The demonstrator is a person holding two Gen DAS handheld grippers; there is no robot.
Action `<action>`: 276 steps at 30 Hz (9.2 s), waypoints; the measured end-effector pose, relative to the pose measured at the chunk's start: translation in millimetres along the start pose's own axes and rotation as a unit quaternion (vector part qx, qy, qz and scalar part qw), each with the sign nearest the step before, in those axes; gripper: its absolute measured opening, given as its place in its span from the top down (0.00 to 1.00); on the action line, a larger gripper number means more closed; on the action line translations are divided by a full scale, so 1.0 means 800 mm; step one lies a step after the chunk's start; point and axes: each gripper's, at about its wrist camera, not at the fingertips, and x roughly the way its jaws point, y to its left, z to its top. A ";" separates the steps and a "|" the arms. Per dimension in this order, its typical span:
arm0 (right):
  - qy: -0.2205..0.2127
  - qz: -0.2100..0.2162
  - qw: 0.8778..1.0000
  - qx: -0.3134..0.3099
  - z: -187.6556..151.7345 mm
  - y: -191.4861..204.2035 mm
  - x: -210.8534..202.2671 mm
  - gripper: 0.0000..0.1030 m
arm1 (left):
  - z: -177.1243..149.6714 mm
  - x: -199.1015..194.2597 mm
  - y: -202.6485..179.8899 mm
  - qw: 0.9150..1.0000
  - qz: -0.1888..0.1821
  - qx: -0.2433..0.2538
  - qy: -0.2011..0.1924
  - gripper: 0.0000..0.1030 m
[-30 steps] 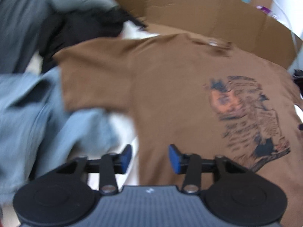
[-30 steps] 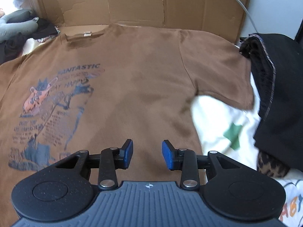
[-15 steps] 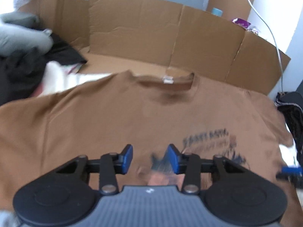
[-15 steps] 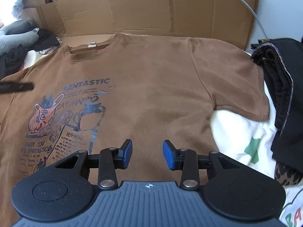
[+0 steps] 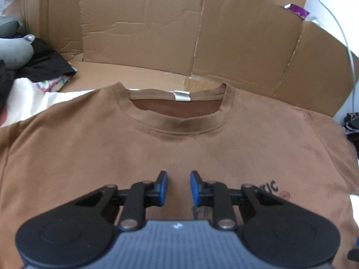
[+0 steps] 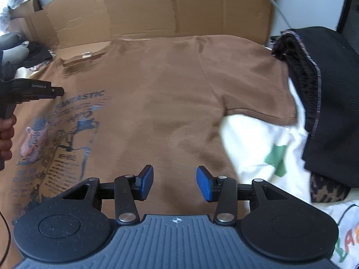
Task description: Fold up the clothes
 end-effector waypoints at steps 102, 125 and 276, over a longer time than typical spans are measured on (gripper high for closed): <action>-0.100 0.075 0.984 -0.130 0.124 0.019 -0.411 0.20 | -0.023 -0.546 0.062 0.992 0.120 0.048 0.005 0.01; -0.029 0.033 0.999 -0.010 0.134 -0.107 -0.313 0.21 | 0.067 -0.437 -0.074 0.997 0.066 0.050 -0.001 0.01; -0.097 0.172 0.980 -0.038 0.025 -0.085 -0.001 0.59 | -0.052 -0.066 -0.126 0.996 -0.064 -0.054 0.011 0.94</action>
